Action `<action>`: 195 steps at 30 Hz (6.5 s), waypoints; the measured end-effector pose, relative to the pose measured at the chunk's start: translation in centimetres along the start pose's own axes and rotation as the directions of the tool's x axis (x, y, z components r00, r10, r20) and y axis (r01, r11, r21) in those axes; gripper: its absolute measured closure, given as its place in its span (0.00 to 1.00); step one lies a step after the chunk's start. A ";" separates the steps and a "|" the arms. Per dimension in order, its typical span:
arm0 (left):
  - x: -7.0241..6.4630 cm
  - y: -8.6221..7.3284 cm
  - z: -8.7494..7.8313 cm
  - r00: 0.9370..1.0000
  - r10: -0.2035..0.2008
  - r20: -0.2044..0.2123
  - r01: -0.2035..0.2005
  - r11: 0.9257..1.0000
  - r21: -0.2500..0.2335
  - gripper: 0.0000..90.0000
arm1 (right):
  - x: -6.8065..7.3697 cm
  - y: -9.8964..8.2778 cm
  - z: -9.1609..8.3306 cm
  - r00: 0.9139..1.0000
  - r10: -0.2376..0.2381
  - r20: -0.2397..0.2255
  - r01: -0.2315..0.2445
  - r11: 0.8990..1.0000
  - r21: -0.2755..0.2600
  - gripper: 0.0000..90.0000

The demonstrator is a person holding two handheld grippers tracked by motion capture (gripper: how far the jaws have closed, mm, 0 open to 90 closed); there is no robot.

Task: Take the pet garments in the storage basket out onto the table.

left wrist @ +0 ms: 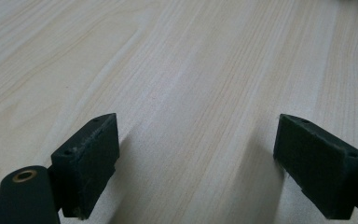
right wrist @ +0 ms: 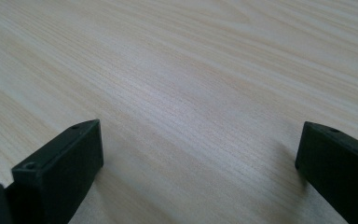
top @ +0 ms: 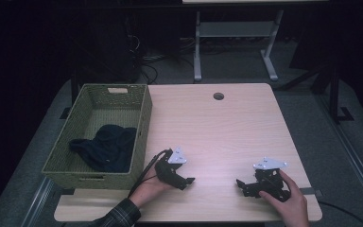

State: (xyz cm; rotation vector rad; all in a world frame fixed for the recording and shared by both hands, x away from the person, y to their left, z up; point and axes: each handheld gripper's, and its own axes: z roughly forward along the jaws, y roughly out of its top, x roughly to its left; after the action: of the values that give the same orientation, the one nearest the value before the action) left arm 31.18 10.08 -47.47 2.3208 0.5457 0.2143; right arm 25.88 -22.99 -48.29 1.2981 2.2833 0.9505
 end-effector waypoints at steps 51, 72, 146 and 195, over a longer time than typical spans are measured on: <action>0.8 1.5 -2.7 0.999 -0.026 -0.038 0.025 0.999 -0.029 0.15 | 0.0 0.0 0.0 1.000 0.004 -0.001 -0.004 1.000 0.002 0.00; 0.9 2.5 -3.8 0.999 -0.035 -0.032 0.033 0.999 -0.042 0.16 | 0.0 0.0 0.0 1.000 0.004 -0.001 -0.004 1.000 0.002 0.00; 5.6 6.3 -10.7 0.995 -0.080 -0.065 0.070 0.987 -0.147 0.16 | 0.0 0.0 0.0 1.000 0.001 0.000 -0.001 1.000 -0.002 0.01; 10.5 -0.2 -17.6 0.951 -0.241 -0.193 0.211 0.964 -0.161 0.16 | 0.0 0.0 0.0 1.000 0.001 -0.003 -0.001 1.000 -0.001 0.01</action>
State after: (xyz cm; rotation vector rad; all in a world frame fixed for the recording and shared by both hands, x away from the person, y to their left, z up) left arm 35.09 25.89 -35.00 2.0922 0.8702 0.3789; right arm 25.85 -23.01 -48.28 1.2988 2.2848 0.9542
